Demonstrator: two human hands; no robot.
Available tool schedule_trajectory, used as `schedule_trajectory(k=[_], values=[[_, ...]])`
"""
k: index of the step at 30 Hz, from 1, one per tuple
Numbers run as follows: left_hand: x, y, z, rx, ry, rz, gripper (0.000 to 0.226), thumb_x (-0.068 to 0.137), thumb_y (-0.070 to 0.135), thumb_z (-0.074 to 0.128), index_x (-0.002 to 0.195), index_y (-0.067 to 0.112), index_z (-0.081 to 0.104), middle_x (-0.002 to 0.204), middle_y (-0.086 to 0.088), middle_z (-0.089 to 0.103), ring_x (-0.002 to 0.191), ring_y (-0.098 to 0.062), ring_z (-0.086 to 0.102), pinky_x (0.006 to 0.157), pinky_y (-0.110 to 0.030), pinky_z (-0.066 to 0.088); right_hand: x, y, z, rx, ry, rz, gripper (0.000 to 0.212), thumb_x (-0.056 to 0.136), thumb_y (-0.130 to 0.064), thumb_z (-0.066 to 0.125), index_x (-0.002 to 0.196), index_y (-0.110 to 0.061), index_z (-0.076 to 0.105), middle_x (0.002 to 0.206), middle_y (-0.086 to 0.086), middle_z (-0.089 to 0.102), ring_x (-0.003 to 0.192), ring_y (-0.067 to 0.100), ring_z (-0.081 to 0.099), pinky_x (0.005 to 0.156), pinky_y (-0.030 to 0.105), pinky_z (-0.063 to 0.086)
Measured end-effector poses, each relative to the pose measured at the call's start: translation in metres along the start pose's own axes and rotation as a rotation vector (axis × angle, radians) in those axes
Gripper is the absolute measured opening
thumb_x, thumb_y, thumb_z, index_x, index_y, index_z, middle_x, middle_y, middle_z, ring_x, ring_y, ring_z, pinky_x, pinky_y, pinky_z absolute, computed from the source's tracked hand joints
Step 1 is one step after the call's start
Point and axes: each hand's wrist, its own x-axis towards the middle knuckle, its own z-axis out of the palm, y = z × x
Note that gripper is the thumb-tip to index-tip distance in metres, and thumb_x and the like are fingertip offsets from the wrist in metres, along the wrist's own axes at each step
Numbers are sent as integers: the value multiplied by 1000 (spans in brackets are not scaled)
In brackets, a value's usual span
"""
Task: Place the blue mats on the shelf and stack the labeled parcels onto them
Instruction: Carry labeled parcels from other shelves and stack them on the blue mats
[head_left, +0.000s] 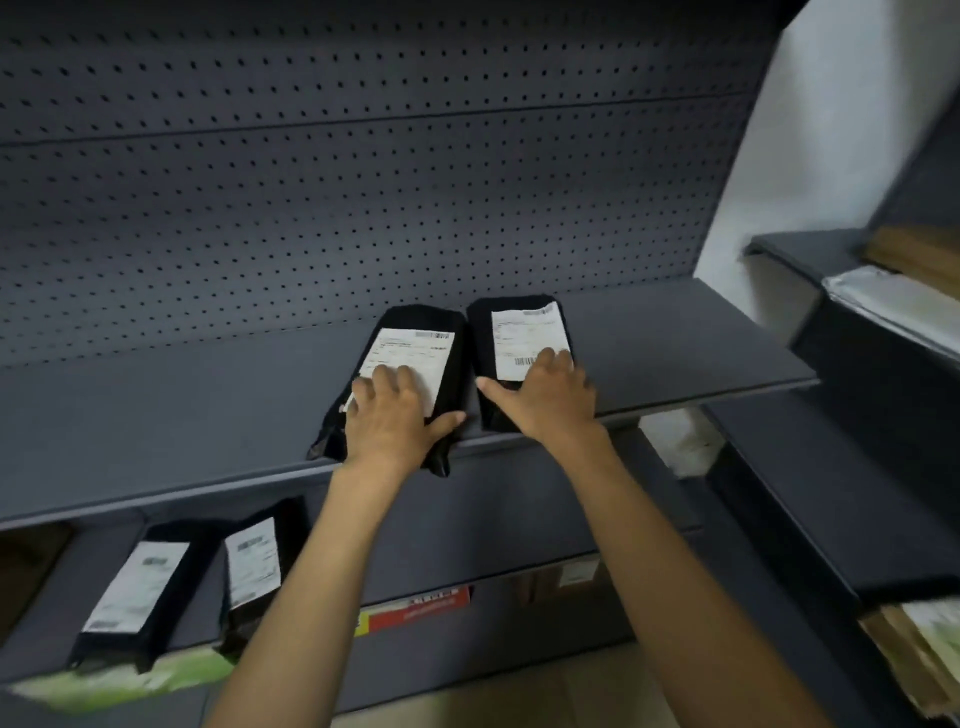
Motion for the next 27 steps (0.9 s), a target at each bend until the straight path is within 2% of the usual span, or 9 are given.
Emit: schedule_trajectory(k=[4, 9, 11, 15, 19, 23, 27], values=[[3, -12, 3, -44, -15, -118, 110, 70, 78, 61, 150, 13, 19, 151, -13, 22, 140, -32, 20, 115, -43, 26, 24, 3, 10, 73, -53, 44, 124, 74, -76, 60, 155, -3, 2, 161, 22, 4, 143, 43, 22, 114, 50, 29], [3, -36, 0, -134, -34, -284, 124, 60, 81, 66, 151, 15, 14, 149, -14, 31, 142, -34, 24, 116, -47, 25, 43, 1, 8, 123, -106, 57, 133, 68, -86, 54, 156, -7, -8, 162, 24, -7, 146, 47, 9, 118, 56, 14], [2, -40, 1, -175, -64, -324, 128, 59, 82, 66, 152, 13, 11, 150, -12, 32, 141, -33, 28, 114, -48, 29, 47, -2, 10, 135, -111, 55, 134, 68, -83, 57, 156, -7, -9, 161, 24, -6, 147, 47, 9, 118, 57, 13], [4, -43, 2, -240, -68, -345, 120, 59, 76, 72, 145, 12, 20, 142, -6, 35, 136, -27, 34, 102, -48, 39, 51, -2, 8, 169, -91, 48, 130, 68, -66, 74, 155, -4, 0, 156, 22, 17, 141, 41, 24, 113, 51, 26], [2, -40, 8, -280, 6, -350, 109, 61, 67, 76, 140, 12, 24, 136, -5, 36, 131, -27, 35, 96, -48, 40, 41, 7, 7, 171, -90, 36, 125, 64, -57, 79, 153, -6, 8, 151, 20, 25, 137, 39, 27, 109, 51, 30], [-11, -38, 21, -330, 131, -362, 116, 58, 60, 79, 144, 8, 21, 136, -7, 35, 130, -29, 34, 94, -51, 43, 15, 22, 15, 202, 0, 17, 124, 60, -54, 80, 153, -10, 9, 150, 17, 26, 135, 39, 27, 109, 52, 29], [-39, -41, 42, -356, 361, -317, 118, 54, 54, 85, 143, 8, 22, 130, -10, 39, 123, -30, 40, 76, -47, 46, -18, 30, 30, 292, 144, -12, 127, 55, -47, 82, 154, -16, 7, 152, 12, 22, 135, 37, 26, 109, 51, 28]])
